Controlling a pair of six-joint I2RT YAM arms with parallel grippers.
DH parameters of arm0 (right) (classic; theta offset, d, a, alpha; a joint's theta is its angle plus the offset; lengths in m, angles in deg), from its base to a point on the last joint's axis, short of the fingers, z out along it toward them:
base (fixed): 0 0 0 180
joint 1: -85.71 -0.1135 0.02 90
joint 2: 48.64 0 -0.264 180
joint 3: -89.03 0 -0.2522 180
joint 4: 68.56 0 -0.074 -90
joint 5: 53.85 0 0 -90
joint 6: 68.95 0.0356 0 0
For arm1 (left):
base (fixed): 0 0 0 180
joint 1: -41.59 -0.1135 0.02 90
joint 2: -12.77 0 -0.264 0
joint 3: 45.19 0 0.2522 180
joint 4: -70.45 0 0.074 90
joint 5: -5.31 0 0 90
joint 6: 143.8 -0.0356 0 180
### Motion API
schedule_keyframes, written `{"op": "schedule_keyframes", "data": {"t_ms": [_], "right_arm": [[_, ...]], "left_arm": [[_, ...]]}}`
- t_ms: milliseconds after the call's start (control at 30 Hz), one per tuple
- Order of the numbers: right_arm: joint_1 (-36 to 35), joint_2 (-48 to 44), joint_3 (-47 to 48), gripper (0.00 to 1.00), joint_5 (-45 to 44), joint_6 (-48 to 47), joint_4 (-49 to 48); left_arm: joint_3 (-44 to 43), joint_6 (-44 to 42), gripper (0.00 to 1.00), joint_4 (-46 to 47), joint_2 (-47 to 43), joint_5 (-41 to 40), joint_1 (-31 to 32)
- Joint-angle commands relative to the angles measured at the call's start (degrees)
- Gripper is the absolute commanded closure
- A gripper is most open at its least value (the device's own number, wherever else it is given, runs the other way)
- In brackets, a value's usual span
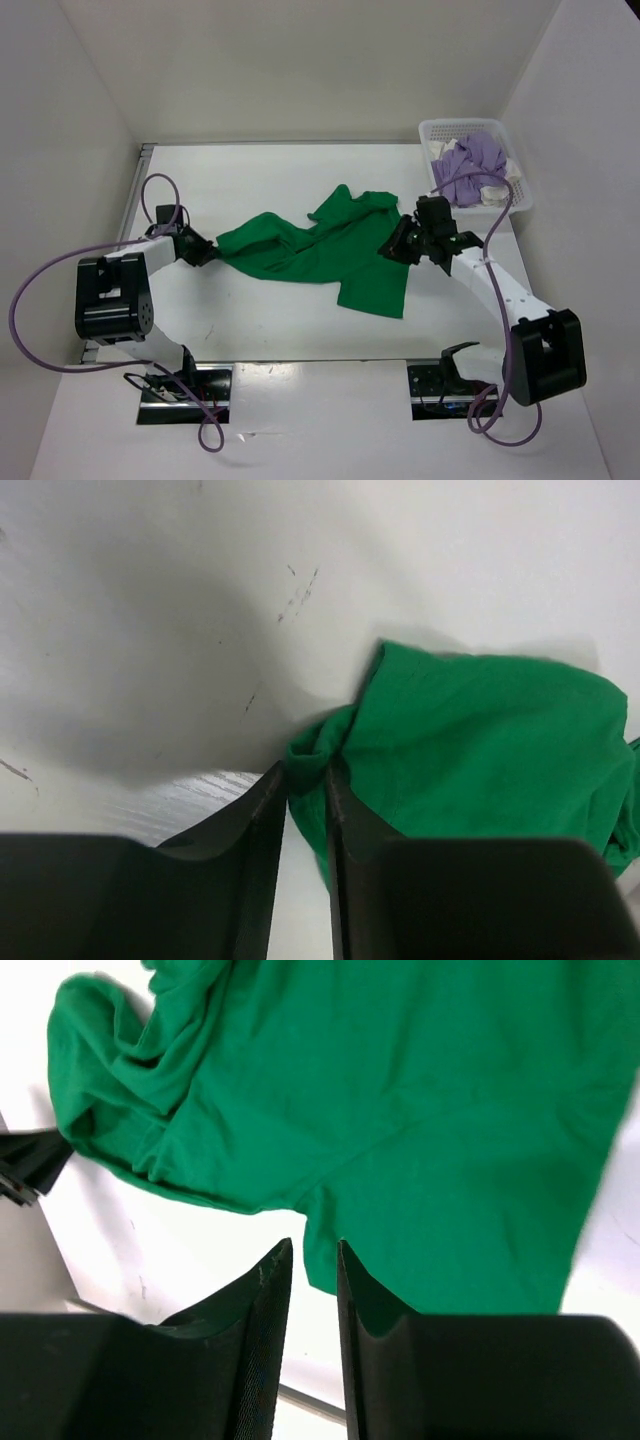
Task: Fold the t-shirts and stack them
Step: Flatten out the tshirt
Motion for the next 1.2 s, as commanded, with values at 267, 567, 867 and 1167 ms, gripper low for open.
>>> {"op": "schedule_keyframes", "data": {"t_ms": [267, 567, 867, 1167], "right_arm": [[3.4, -8.3, -9.9, 0.57, -5.6, 10.9, 6.9], [-3.8, -4.5, -10.6, 0.57, -12.9, 17.1, 10.8], [-18.7, 1.9, -14.5, 0.53, -5.5, 22.6, 2.9], [-19.2, 7.6, -15.4, 0.5, 0.5, 20.2, -5.3]], "left_arm": [[-6.9, -0.5, 0.97, 1.4, -1.1, -3.4, -0.3], [-15.2, -2.5, 1.0, 0.5, 2.6, -2.1, -4.7], [-14.1, -3.0, 1.0, 3.0, 5.1, 1.0, -4.7], [-11.7, -4.0, 1.0, 2.4, 2.7, 1.5, -4.7]]}}
